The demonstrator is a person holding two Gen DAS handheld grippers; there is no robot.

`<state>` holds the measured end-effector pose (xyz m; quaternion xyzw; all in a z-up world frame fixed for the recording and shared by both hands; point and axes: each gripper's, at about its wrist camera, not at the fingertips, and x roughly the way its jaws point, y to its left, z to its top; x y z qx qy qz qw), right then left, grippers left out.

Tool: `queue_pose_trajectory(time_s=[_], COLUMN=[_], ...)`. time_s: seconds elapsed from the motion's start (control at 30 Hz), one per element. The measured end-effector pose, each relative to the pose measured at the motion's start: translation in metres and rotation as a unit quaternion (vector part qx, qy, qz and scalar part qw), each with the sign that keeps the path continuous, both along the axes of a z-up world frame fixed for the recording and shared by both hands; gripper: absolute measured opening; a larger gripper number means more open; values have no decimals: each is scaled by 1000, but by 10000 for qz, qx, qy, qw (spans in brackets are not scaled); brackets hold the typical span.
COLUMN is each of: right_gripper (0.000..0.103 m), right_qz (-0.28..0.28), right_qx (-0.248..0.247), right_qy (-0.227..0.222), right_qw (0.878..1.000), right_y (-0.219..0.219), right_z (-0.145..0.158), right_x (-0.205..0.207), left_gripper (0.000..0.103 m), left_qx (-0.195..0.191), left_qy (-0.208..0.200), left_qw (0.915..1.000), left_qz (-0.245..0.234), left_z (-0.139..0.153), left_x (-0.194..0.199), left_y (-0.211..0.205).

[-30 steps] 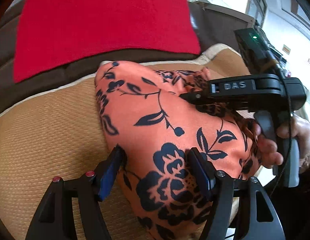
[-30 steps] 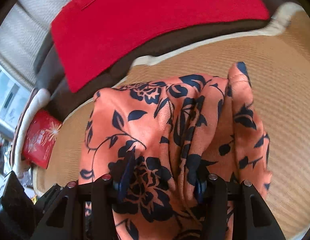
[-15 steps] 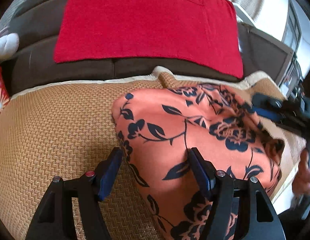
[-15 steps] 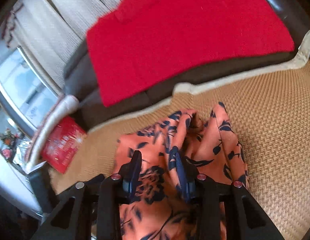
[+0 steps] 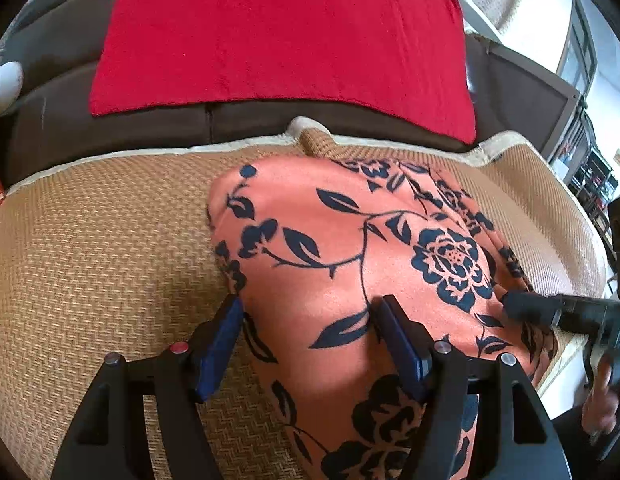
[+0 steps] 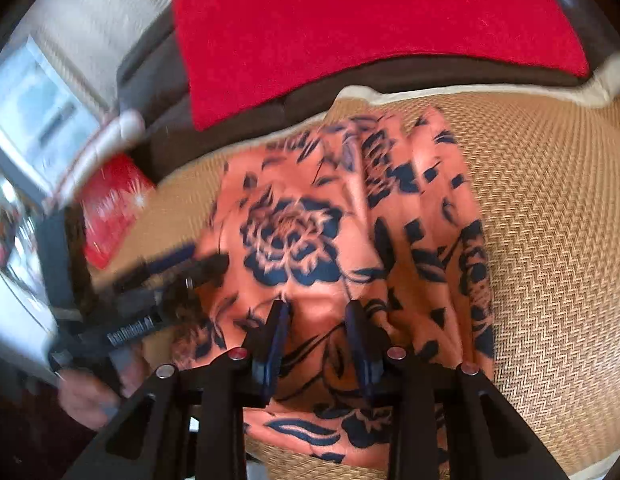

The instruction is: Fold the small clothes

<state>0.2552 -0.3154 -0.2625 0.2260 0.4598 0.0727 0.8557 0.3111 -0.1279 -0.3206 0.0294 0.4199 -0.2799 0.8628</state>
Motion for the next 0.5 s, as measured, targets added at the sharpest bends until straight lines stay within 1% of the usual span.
queue_pose_trajectory(time_s=[0.03,0.07,0.13,0.17,0.2,0.23,0.27,0.33,0.37,0.43,0.47,0.5], right_gripper=[36,36,36,38,55,68,72,72,72,68,59,55], right_qz=[-253,-420,-596,-646,-647,-607,-656,-857,-855,-665,-587,-498], right_qx=[340,539,829,932,1046,1158,1192,1208,1295,1597,1659,1630], right_qy=[-116,-176,-264,-294,-257,-137,-71,-55,-27,63,67,64], right_qw=[9990,9975,9944,9931,9921,9913,9907,9890,9879,9849,9844,9853], right_y=[-14,-23,-42,-49,-54,-60,-64,-74,-76,-77,-73,-65], right_z=[5,7,11,12,10,4,0,-8,-13,-19,-20,-19], right_x=[2,5,16,22,30,39,44,55,59,65,66,68], left_gripper=[71,71,71,71,71,71,71,71,71,71,71,71], left_qx=[-15,-36,-104,-153,-208,-249,-280,-263,-238,-202,-194,-204], left_qy=[-27,-49,-38,0,68,144,235,357,378,373,367,379], left_qw=[10000,10000,9999,9998,9997,9996,9993,9990,9989,9989,9989,9989], left_qz=[23,53,111,116,100,62,1,-102,-141,-191,-196,-188], left_z=[2,4,5,5,4,2,0,-6,-9,-11,-10,-10], left_x=[1,0,4,6,8,11,13,15,15,16,15,16], left_y=[2,5,8,10,10,10,9,5,2,-1,-1,-1])
